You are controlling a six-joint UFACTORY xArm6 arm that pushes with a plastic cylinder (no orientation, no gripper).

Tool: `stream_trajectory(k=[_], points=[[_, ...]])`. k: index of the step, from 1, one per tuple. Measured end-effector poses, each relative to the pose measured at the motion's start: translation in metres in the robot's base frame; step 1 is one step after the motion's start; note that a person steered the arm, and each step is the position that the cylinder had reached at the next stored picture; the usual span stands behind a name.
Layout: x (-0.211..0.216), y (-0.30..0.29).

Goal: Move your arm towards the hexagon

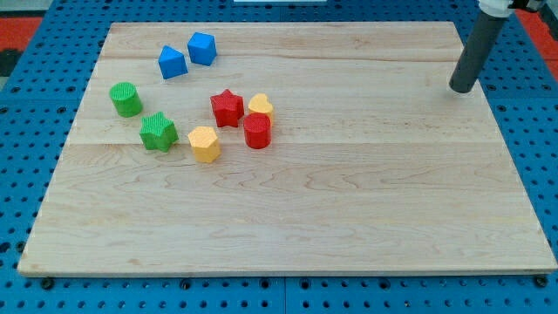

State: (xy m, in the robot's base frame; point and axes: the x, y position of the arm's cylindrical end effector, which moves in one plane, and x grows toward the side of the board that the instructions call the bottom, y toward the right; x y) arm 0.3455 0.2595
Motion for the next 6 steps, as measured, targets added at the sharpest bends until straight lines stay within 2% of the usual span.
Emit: stream_trajectory(k=[2,3,4,5,6], points=[[0.006,-0.003],[0.059,-0.008],[0.129,-0.067],[0.150,-0.168],[0.152,-0.273]])
